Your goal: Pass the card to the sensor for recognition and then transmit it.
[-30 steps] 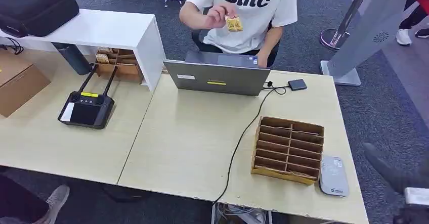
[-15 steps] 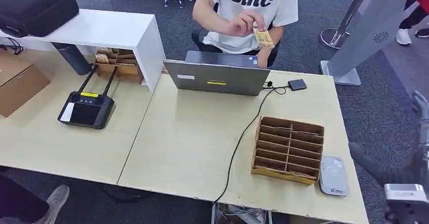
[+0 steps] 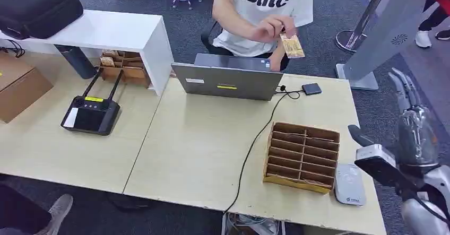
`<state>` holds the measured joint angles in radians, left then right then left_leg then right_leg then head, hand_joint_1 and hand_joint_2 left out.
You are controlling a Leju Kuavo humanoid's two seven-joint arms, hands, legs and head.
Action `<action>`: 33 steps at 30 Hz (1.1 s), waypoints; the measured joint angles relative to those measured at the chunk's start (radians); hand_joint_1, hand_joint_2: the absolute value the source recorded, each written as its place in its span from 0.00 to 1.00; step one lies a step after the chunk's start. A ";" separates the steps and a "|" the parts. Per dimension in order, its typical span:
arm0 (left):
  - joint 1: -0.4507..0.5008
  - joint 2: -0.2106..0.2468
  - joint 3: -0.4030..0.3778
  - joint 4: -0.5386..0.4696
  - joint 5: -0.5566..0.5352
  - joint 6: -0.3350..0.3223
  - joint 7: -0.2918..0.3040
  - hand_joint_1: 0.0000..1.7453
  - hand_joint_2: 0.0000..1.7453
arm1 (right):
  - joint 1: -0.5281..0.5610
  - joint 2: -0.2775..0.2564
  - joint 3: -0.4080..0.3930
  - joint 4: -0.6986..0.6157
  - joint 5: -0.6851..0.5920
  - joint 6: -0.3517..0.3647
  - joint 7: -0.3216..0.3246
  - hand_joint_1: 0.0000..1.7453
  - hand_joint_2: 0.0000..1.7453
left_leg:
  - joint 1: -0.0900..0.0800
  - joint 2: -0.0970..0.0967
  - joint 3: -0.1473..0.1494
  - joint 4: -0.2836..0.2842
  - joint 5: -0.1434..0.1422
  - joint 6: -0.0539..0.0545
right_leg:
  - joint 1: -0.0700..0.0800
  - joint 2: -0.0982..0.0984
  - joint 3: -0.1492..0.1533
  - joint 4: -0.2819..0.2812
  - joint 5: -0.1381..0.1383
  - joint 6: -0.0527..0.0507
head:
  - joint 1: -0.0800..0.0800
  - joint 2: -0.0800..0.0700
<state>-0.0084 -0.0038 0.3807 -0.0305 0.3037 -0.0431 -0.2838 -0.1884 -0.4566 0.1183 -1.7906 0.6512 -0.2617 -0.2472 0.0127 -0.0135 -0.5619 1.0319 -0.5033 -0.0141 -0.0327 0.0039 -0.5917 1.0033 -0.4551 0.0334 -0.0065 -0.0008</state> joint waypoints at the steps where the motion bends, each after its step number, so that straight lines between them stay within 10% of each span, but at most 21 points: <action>1: 0.000 0.002 -0.010 0.000 0.003 -0.002 0.001 0.00 1.00 | -0.025 -0.002 0.016 0.015 0.006 0.001 0.006 0.00 1.00 | 0.000 0.000 0.000 0.000 0.000 0.000 | 0.000 0.000 0.000 0.000 0.000 0.000 | 0.000 0.000; 11: -0.028 0.030 -0.108 0.000 0.024 -0.035 0.018 0.00 1.00 | -0.411 0.029 0.247 0.303 0.064 0.039 0.079 0.00 1.00 | 0.000 -0.002 -0.001 0.000 0.003 -0.001 | 0.000 -0.002 -0.002 0.002 0.001 -0.002 | 0.000 0.000; 26: -0.039 0.047 -0.219 0.000 0.083 -0.029 0.077 0.00 1.00 | -0.715 0.185 0.352 0.694 0.072 0.018 0.185 0.02 1.00 | 0.000 -0.002 -0.004 0.000 0.004 -0.003 | 0.000 -0.001 -0.006 0.004 0.002 -0.003 | 0.000 0.000; 28: -0.038 0.047 -0.230 0.000 0.085 -0.029 0.081 0.00 1.00 | -0.733 0.201 0.356 0.728 0.066 0.018 0.185 0.92 1.00 | 0.000 -0.002 -0.004 0.000 0.004 -0.003 | 0.000 -0.001 -0.006 0.004 0.002 -0.003 | 0.000 0.000; 33: -0.027 0.047 -0.243 -0.021 0.098 -0.011 0.114 0.00 1.00 | -0.746 0.224 0.364 0.769 0.042 0.013 0.184 1.00 1.00 | 0.000 -0.002 -0.004 0.000 0.004 -0.003 | 0.000 -0.001 -0.006 0.004 0.002 -0.003 | 0.000 0.000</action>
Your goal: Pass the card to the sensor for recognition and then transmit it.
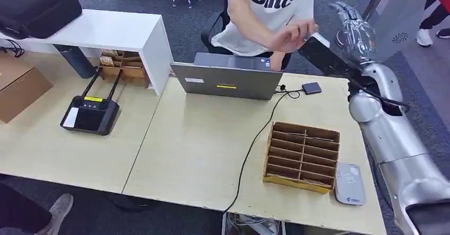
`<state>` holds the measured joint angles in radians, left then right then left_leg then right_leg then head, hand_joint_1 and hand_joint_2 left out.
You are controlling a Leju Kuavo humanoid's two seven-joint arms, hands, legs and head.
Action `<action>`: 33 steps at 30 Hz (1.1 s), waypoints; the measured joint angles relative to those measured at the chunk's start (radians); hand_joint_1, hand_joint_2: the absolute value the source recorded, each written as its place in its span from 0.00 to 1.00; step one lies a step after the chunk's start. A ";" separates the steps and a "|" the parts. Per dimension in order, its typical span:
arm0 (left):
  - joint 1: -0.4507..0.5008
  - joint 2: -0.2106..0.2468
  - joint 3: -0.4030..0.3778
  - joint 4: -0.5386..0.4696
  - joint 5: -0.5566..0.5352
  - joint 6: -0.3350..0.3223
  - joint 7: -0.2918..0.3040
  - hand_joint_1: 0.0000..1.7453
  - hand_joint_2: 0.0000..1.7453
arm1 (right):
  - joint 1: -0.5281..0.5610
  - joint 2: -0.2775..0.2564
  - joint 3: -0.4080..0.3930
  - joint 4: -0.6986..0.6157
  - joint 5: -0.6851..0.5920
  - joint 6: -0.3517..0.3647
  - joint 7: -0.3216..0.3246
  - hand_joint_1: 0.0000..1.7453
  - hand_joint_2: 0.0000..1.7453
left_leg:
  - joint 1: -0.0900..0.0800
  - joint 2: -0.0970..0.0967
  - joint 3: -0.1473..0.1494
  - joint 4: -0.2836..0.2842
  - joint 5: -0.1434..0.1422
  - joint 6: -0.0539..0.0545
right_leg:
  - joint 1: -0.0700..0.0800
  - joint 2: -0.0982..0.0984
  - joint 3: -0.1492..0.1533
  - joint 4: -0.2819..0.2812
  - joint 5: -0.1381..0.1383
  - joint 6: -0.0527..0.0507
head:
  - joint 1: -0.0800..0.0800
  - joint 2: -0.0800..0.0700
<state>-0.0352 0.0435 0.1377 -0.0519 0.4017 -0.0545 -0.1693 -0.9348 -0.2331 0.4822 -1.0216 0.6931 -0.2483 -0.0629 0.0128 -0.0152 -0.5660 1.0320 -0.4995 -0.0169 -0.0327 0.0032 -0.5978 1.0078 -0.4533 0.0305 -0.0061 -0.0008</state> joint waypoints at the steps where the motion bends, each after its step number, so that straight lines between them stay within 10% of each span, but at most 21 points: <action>1: 0.005 0.000 -0.003 -0.011 0.001 0.003 0.005 0.00 1.00 | -0.001 0.004 0.000 0.006 -0.004 -0.001 -0.001 1.00 1.00 | 0.000 0.000 0.000 0.000 0.000 0.000 | 0.000 0.000 0.000 0.000 0.000 0.000 | 0.000 0.000; 20: 0.049 -0.002 -0.013 -0.101 0.002 0.019 0.039 0.00 1.00 | -0.008 0.025 0.000 0.028 -0.024 -0.012 -0.014 1.00 1.00 | 0.000 0.000 0.000 0.000 0.000 0.000 | 0.000 0.000 0.000 0.000 0.000 0.000 | 0.000 0.000; 33: 0.197 -0.039 0.032 -0.419 -0.101 0.079 0.233 0.00 1.00 | 0.033 0.024 -0.026 -0.047 -0.114 -0.042 -0.071 1.00 1.00 | 0.000 0.001 0.000 0.000 0.000 0.000 | 0.000 0.000 -0.001 0.000 0.000 0.000 | 0.000 0.000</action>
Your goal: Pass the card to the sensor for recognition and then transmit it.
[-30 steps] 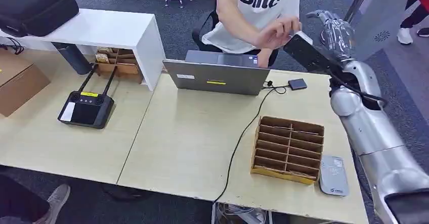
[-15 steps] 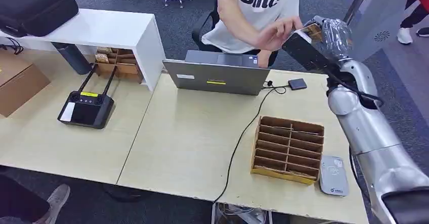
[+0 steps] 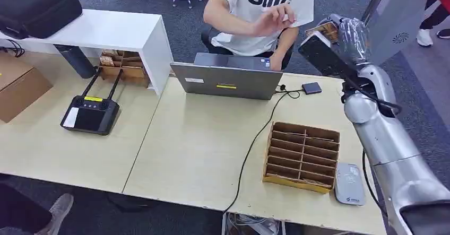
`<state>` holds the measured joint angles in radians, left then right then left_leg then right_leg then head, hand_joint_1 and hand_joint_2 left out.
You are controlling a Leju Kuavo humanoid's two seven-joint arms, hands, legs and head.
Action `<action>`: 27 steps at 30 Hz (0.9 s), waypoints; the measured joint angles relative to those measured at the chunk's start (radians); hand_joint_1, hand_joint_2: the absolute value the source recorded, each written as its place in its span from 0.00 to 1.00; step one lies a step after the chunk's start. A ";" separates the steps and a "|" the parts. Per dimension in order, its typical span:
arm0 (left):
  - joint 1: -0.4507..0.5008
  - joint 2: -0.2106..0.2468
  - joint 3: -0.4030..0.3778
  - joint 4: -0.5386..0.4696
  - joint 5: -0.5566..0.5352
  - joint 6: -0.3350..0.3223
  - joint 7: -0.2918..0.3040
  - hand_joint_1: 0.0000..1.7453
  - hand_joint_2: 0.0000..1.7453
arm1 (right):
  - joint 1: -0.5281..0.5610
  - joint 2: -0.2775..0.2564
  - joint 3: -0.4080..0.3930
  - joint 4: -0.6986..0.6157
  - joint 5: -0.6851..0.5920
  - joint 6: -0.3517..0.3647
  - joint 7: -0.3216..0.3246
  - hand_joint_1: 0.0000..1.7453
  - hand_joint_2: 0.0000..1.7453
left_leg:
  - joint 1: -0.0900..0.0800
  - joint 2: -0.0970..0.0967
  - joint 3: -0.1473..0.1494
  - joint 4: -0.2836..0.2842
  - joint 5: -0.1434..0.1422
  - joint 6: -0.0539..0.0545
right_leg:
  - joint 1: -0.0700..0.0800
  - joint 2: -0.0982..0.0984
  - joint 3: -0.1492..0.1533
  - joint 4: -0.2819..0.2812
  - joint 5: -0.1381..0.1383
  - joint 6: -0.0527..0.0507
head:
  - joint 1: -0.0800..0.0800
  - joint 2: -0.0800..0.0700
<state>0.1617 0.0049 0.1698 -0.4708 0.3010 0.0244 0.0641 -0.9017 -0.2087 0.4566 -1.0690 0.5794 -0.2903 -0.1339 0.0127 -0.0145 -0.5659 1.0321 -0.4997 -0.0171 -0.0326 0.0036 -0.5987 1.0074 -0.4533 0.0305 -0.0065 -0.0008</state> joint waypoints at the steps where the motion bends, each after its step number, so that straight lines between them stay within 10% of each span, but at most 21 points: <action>1: 0.008 -0.006 0.011 -0.017 -0.008 0.000 0.005 0.00 1.00 | 0.011 0.000 -0.009 -0.015 -0.021 -0.003 -0.008 1.00 1.00 | 0.000 0.000 0.000 0.000 0.000 0.000 | 0.000 0.000 0.000 0.000 0.000 0.000 | 0.000 0.000; 12: 0.114 -0.144 0.231 -0.274 -0.242 -0.049 0.145 0.00 1.00 | 0.264 -0.113 -0.259 -0.266 -0.212 -0.052 -0.108 1.00 1.00 | -0.001 -0.001 -0.001 0.001 -0.002 0.003 | 0.000 -0.002 0.001 -0.003 -0.001 0.001 | 0.000 0.000; 27: 0.107 -0.329 0.617 -0.457 -0.500 -0.192 0.187 0.00 1.00 | 0.611 -0.189 -0.613 -0.393 -0.252 -0.052 -0.122 1.00 1.00 | -0.001 0.001 0.000 0.001 -0.004 0.003 | 0.000 0.000 0.000 -0.003 -0.001 0.001 | 0.000 0.000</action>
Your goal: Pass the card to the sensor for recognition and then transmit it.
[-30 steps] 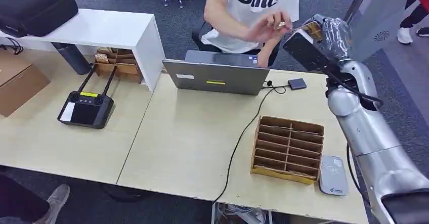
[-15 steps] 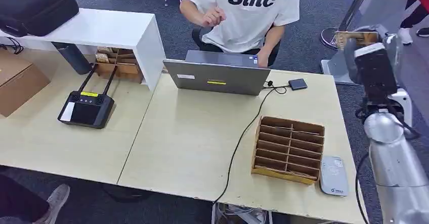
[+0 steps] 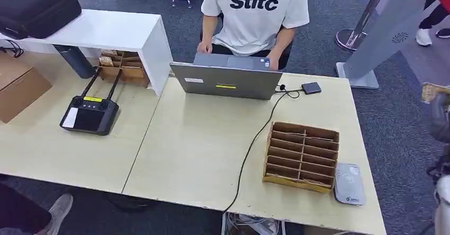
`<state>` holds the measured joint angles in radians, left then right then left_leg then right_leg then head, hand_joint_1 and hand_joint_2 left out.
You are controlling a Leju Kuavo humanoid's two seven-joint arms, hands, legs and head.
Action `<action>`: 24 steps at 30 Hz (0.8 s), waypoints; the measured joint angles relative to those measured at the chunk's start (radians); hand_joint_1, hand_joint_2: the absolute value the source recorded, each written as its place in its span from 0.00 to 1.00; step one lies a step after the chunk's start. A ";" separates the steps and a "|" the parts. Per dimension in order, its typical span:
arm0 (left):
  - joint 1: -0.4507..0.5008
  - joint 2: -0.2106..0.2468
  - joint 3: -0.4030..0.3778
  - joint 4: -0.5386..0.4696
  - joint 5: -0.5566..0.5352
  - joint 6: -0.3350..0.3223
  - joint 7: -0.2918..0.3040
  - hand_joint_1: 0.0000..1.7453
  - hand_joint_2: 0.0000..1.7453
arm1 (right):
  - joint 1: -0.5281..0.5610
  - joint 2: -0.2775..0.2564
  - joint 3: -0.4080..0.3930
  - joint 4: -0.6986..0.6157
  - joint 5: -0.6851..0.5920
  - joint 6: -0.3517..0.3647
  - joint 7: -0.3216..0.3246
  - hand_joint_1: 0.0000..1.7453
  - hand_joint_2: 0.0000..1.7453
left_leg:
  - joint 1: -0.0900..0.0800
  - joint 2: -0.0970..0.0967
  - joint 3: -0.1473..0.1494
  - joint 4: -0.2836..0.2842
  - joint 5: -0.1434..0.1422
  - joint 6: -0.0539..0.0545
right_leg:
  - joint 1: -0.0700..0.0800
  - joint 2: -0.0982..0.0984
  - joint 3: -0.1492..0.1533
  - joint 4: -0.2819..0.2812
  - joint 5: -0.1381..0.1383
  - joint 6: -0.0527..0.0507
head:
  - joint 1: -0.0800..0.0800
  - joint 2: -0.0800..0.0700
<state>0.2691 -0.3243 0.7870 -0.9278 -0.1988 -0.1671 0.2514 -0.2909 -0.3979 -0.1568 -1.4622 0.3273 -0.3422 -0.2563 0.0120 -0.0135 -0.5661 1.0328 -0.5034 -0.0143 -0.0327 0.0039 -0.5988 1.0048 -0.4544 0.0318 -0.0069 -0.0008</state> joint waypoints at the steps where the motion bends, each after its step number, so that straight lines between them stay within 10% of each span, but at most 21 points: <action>1: -0.004 -0.003 0.013 -0.003 -0.005 -0.003 0.000 0.00 1.00 | 0.009 0.000 -0.009 -0.003 0.007 0.000 0.010 1.00 1.00 | 0.000 0.000 0.000 0.000 0.000 0.000 | 0.000 0.000 0.000 0.000 0.000 0.000 | 0.000 0.000; 15: 0.024 -0.025 0.016 -0.074 0.013 0.055 0.040 0.00 1.00 | 0.251 0.057 -0.076 -0.064 0.070 0.057 0.035 1.00 1.00 | 0.000 -0.001 -0.001 -0.001 -0.001 0.000 | 0.000 -0.001 0.000 0.000 -0.001 0.000 | 0.000 0.000; 19: 0.054 -0.017 -0.052 -0.127 -0.355 -0.065 -0.190 0.00 1.00 | 0.315 0.100 -0.036 -0.127 0.124 0.064 0.063 1.00 1.00 | 0.000 -0.002 -0.001 -0.001 0.000 -0.001 | 0.000 -0.002 0.000 0.000 -0.001 0.000 | 0.001 0.000; 24: 0.058 -0.027 -0.059 -0.194 -0.449 -0.126 -0.254 0.00 1.00 | 0.350 0.124 -0.019 -0.174 0.131 0.071 0.073 1.00 1.00 | 0.000 0.000 -0.001 -0.001 0.000 -0.001 | 0.000 0.000 0.001 0.000 -0.001 0.000 | 0.000 0.000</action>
<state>0.3273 -0.3513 0.7278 -1.1220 -0.6479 -0.2934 -0.0024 0.0590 -0.2735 -0.1759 -1.6361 0.4585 -0.2717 -0.1831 0.0125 -0.0134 -0.5667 1.0318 -0.5037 -0.0148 -0.0327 0.0036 -0.5983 1.0051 -0.4551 0.0320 -0.0065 -0.0008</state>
